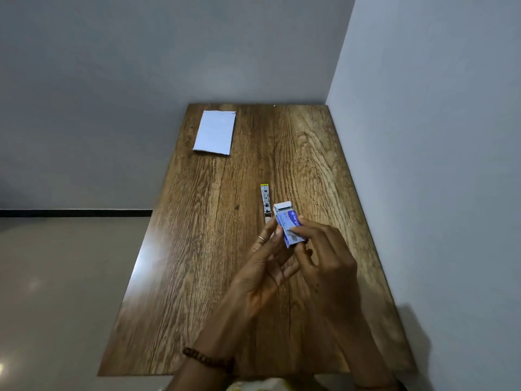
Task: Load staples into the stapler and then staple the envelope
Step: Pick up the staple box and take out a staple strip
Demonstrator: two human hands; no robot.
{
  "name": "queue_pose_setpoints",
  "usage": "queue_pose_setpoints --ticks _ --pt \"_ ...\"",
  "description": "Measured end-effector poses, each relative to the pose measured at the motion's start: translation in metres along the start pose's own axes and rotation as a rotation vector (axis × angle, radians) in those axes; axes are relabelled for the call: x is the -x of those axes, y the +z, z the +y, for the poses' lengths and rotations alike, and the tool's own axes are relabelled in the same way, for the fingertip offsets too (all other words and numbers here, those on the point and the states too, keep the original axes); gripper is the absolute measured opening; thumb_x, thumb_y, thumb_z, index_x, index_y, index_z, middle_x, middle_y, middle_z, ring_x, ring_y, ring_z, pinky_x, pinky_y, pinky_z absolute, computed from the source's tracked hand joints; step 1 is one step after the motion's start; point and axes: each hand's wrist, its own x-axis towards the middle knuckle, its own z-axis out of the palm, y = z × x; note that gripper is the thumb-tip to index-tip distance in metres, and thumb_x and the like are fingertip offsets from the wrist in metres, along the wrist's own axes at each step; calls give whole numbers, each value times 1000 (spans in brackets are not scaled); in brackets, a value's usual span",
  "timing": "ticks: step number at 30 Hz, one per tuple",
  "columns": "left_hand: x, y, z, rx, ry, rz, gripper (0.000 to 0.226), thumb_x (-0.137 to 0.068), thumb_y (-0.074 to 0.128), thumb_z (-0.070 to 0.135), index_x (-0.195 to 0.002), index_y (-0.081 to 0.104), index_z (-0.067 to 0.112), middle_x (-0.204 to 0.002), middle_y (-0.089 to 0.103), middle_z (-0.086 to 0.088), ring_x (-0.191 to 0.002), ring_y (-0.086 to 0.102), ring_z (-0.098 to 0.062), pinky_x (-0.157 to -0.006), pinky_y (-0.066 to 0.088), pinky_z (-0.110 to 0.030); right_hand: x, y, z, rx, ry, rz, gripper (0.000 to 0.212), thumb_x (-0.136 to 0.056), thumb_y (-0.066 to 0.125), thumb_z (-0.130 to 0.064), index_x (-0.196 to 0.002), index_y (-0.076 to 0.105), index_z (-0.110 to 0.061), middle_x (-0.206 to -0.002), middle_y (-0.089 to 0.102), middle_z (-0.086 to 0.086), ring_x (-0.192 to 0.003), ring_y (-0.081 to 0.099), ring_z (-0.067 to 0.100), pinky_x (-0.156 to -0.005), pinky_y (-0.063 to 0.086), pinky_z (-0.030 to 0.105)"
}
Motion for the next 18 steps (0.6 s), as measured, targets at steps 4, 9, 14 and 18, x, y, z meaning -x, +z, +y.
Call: queue_pose_setpoints --ticks 4,9,14,18 --pt "8 -4 -4 40 12 -2 45 -79 56 18 -123 52 12 -100 69 -12 -86 67 -19 -68 60 -33 0 -13 -2 -111 59 -224 35 -82 53 -39 -107 64 -17 -107 61 -1 -102 55 8 -85 43 12" --pt "9 -9 -7 25 -88 2 38 -77 56 19 -111 58 3 -85 73 -14 -70 71 -18 -62 60 -28 -10 -19 9 -415 354 -116 16 -81 68 -22 -97 67 -19 -98 66 -4 -85 61 2 -71 47 9" --pt "4 -10 -20 -63 -142 15 32 -79 56 22 -101 62 0 -80 73 -15 -63 69 -15 -59 58 -22 -20 -18 32 -613 562 -246 9 -80 69 -14 -89 70 -18 -83 71 -9 -75 67 -1 -68 52 11" --pt "-7 -19 -28 -136 -124 63 23 -92 46 18 -99 65 7 -81 74 -16 -69 71 -18 -62 59 -23 -18 -13 60 -632 662 -231 8 -85 63 -12 -84 70 -8 -70 69 2 -62 67 12 -59 55 16"
